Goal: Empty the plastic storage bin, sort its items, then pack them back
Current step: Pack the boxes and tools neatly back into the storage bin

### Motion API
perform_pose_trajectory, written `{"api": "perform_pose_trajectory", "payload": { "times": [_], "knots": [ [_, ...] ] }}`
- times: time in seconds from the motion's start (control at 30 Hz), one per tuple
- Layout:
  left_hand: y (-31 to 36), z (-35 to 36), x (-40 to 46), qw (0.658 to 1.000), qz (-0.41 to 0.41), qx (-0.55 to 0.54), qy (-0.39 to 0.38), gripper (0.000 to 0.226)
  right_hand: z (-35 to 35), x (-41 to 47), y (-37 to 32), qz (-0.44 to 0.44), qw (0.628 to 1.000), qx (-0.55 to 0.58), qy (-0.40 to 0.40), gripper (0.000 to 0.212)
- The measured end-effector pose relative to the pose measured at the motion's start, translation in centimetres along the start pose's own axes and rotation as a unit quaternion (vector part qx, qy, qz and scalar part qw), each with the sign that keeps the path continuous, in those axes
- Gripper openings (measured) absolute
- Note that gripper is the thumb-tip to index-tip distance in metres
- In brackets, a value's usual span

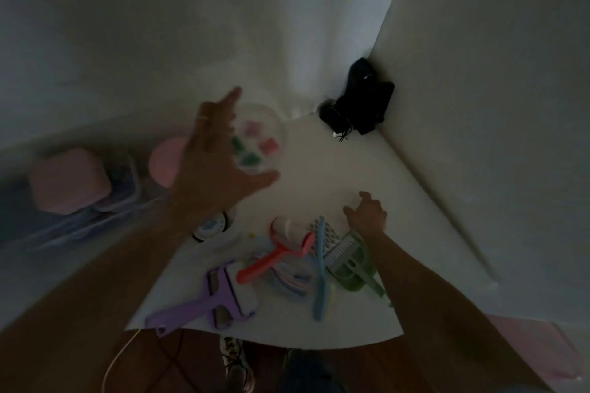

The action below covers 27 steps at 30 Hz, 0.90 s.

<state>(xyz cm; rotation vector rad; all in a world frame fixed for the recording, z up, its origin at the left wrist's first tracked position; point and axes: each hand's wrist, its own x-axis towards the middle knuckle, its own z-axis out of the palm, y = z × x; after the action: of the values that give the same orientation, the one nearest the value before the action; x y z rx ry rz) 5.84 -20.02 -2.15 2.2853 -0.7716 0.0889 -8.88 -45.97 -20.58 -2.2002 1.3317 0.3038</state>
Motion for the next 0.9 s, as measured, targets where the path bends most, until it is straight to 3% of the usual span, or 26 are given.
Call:
{"api": "perform_pose_trajectory", "payload": {
  "times": [0.07, 0.13, 0.2, 0.33, 0.43, 0.5, 0.63, 0.73, 0.9],
  "knots": [
    [3.1, 4.1, -0.5, 0.998, 0.023, -0.048, -0.028, 0.119, 0.5, 0.9, 0.1, -0.009, 0.999, -0.051, 0.000, 0.065],
    [4.1, 7.9, -0.9, 0.994, -0.011, -0.076, -0.074, 0.115, 0.8, 1.4, 0.6, -0.025, 0.998, -0.052, -0.014, 0.068],
    [3.7, 10.4, -1.1, 0.989, -0.040, -0.101, -0.097, 0.109, 0.5, 1.5, 0.9, -0.029, 0.999, 0.026, -0.023, 0.061],
    [4.3, 11.6, -1.9, 0.986, -0.041, -0.108, -0.116, 0.100, -3.6, 0.5, -0.1, -0.084, 0.980, 0.176, 0.035, 0.027],
    [4.6, 11.1, -2.1, 0.986, -0.028, -0.124, -0.106, 0.101, -8.8, -2.4, -2.9, -0.174, 0.937, 0.297, 0.049, 0.016],
    [5.1, 10.2, -2.3, 0.986, -0.016, -0.145, -0.086, 0.103, -11.8, -5.2, -5.0, -0.253, 0.908, 0.334, 0.001, 0.015],
    [5.7, 7.6, -2.4, 0.984, -0.005, -0.166, -0.067, 0.104, -14.5, -9.8, -8.2, -0.374, 0.879, 0.251, -0.155, 0.045],
    [5.0, 4.8, -2.6, 0.981, -0.005, -0.188, -0.039, 0.104, -15.2, -11.6, -10.6, -0.428, 0.882, 0.144, -0.135, 0.066],
    [3.2, -0.4, -3.2, 0.975, -0.021, -0.222, 0.008, 0.103, -15.2, -15.1, -15.1, -0.515, 0.841, 0.117, -0.122, 0.062]
  ]
}}
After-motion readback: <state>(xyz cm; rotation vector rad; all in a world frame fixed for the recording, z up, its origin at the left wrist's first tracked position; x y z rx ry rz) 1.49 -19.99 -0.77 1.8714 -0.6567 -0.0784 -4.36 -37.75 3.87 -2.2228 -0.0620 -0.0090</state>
